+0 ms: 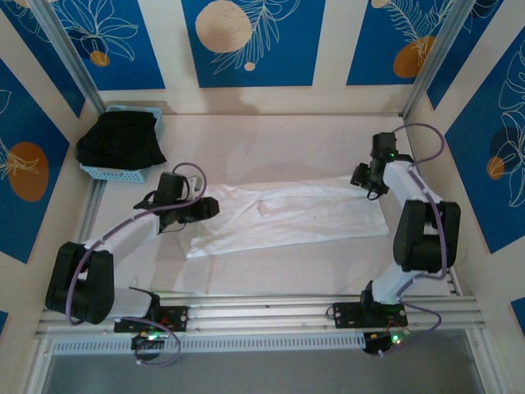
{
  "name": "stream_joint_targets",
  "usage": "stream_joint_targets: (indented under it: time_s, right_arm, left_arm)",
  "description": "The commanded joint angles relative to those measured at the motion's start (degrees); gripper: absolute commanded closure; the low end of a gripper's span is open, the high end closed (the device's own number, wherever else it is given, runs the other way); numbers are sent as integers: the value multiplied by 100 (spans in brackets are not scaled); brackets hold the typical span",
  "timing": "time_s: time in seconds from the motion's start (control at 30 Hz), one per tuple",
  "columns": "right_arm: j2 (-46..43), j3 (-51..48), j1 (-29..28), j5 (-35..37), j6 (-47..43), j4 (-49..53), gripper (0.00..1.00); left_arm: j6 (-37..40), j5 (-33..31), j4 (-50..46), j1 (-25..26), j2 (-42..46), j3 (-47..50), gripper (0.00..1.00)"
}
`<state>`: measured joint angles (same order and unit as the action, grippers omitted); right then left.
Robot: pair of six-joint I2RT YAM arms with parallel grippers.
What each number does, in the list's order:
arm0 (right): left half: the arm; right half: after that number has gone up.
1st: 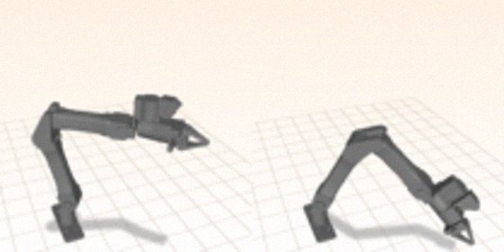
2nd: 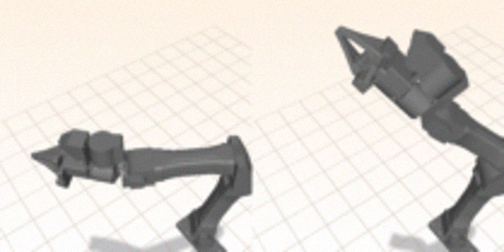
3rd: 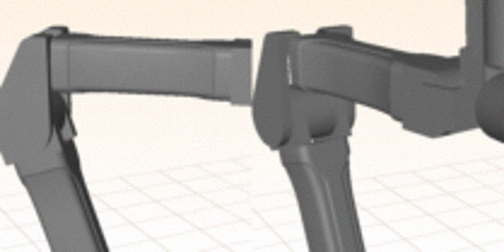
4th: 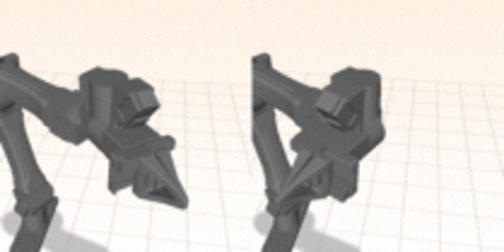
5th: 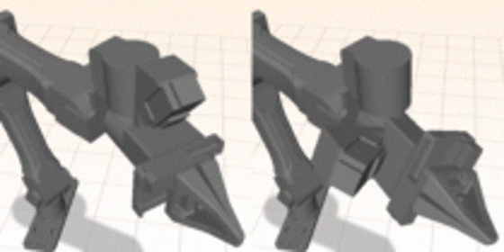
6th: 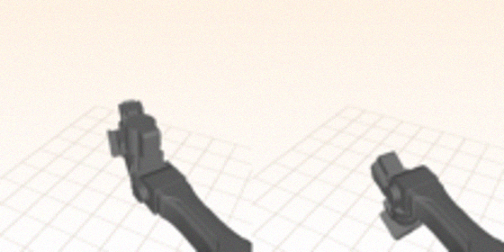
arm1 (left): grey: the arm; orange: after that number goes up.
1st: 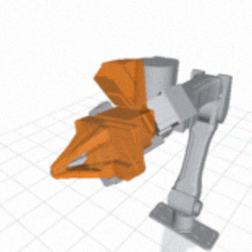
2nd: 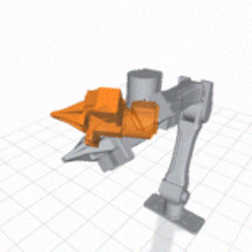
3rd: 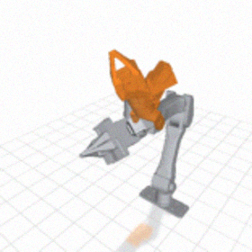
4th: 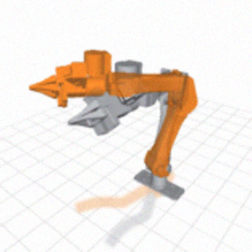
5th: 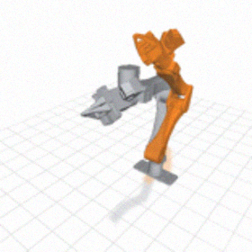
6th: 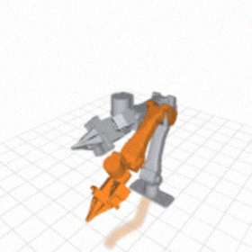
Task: Fold the inside-out t-shirt
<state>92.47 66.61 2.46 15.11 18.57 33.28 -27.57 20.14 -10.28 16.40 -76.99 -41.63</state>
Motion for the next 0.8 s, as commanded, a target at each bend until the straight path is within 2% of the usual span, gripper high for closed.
stream_joint_targets:
  time_s: [0.0,0.13,0.27,0.4,0.57,0.67,0.77]
  right_arm:
    - [-284,-123,-665,-441,-211,-544,45]
    - [309,264,-1540,-1034,-293,-654,45]
    - [774,654,-1992,-954,-355,-633,45]
    - [917,804,-1933,-1012,-277,-510,45]
    - [674,535,-1860,-851,-287,-480,45]
    - [451,361,-1672,-742,-309,-408,45]
    - [206,211,-1345,-718,-240,-358,45]
  left_arm:
    - [147,-361,250,17,-25,-315,44]
    - [261,-45,95,39,-885,-1002,41]
    - [501,113,232,210,-1636,-1501,38]
    - [551,358,602,458,-2389,-2107,36]
    - [628,683,413,728,-3341,-2879,33]
    - [725,891,314,976,-3411,-2838,33]
    - [745,1111,291,1223,-3050,-2470,35]
